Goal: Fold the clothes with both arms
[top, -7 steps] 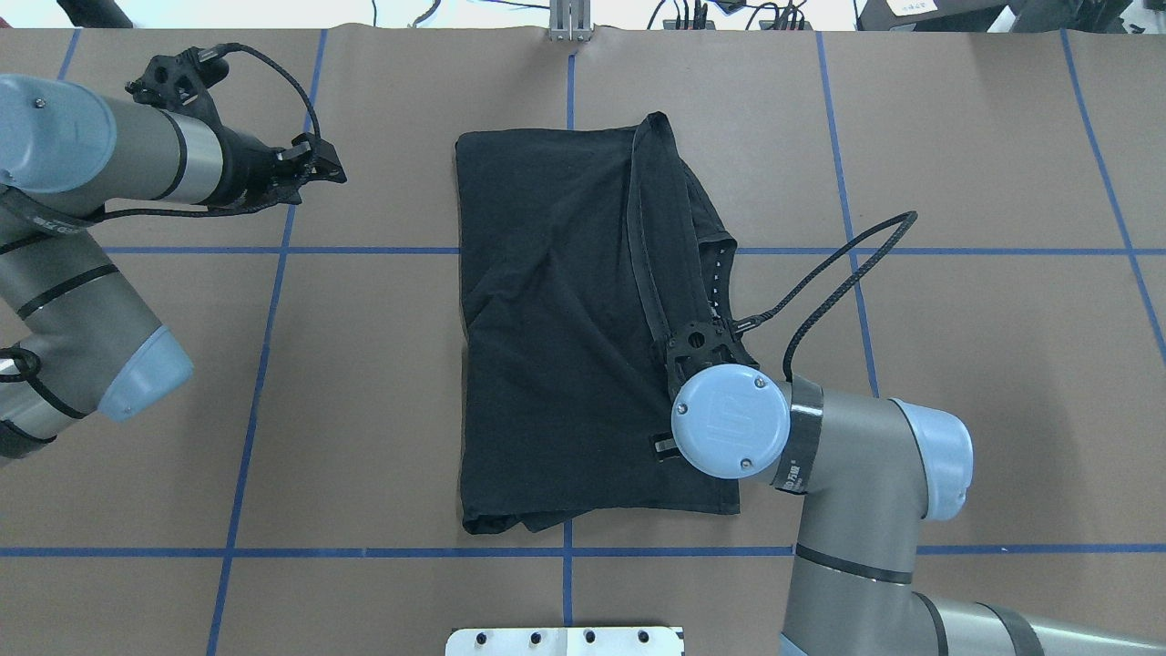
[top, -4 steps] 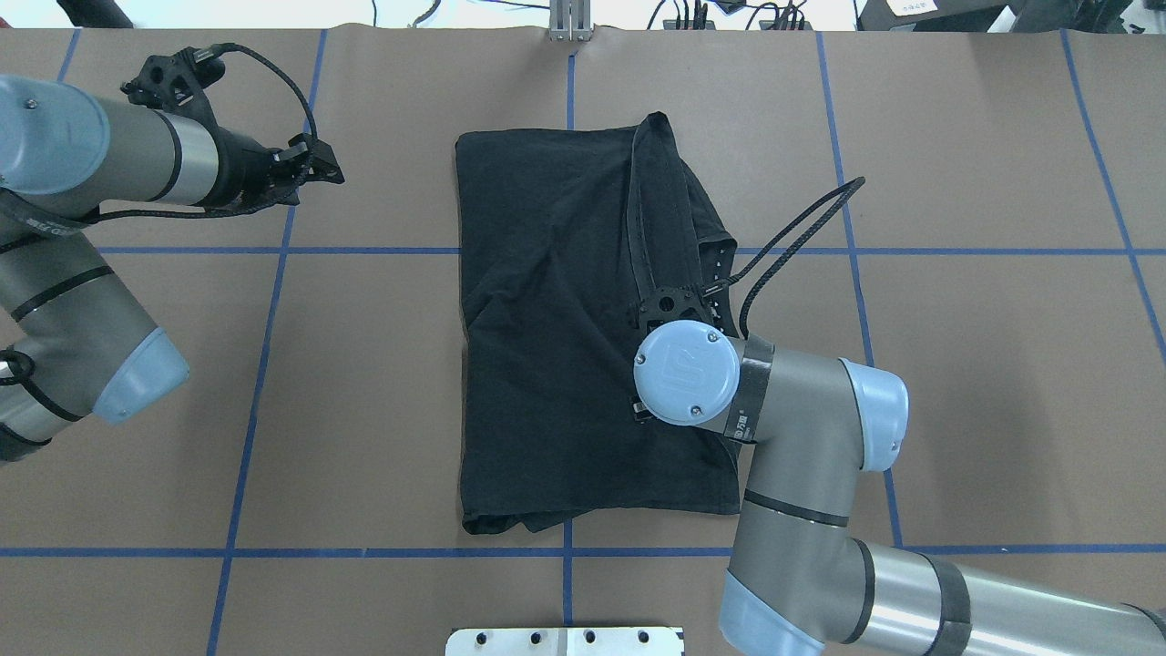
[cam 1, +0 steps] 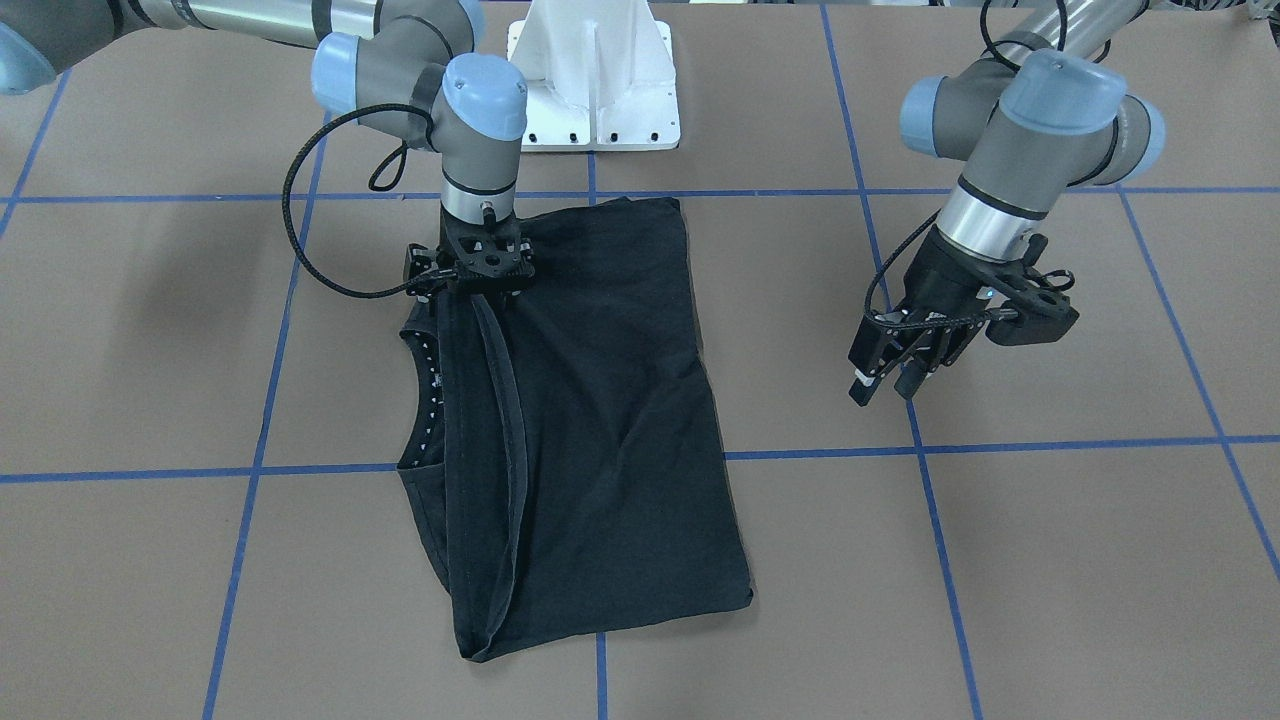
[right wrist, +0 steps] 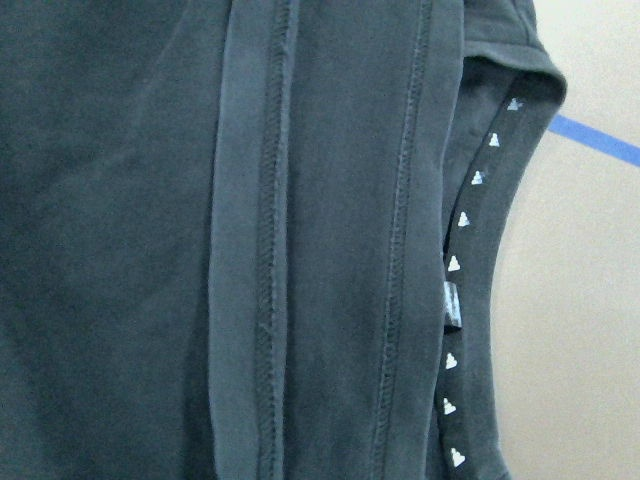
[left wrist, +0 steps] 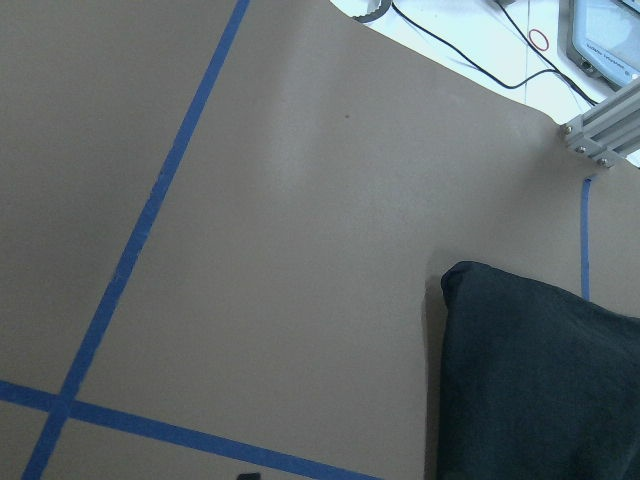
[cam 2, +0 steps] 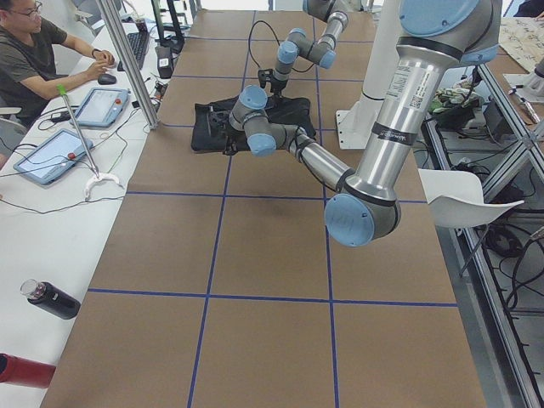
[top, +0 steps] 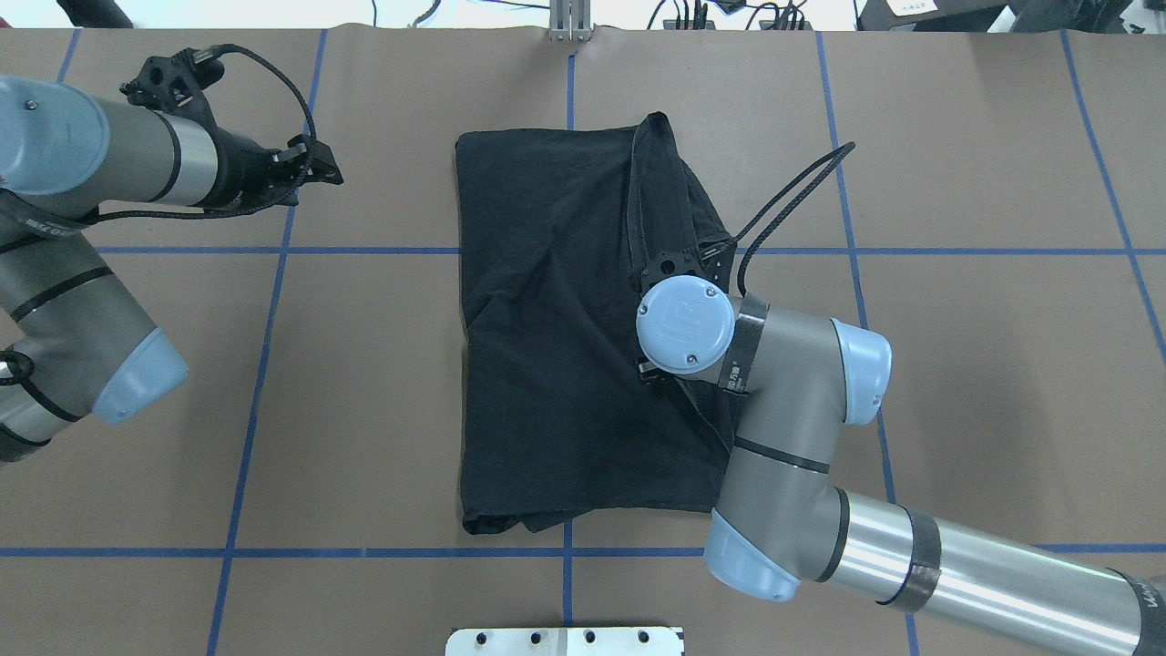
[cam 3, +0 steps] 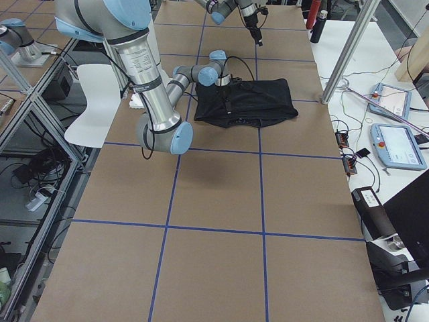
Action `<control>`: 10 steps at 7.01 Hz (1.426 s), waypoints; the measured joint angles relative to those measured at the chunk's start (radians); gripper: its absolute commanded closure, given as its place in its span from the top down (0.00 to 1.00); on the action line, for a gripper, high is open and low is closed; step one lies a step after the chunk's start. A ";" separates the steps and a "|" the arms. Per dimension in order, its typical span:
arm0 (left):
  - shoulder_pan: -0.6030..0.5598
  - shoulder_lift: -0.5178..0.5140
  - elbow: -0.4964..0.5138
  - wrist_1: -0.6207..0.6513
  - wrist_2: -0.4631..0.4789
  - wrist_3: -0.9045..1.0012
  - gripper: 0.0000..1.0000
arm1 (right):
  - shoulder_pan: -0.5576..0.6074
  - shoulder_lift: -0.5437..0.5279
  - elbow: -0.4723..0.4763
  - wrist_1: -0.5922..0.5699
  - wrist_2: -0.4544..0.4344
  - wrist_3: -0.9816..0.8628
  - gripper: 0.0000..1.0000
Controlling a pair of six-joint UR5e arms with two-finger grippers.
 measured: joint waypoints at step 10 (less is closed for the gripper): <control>0.000 0.000 -0.007 0.001 -0.002 0.002 0.69 | 0.125 -0.034 0.047 -0.008 0.153 -0.085 1.00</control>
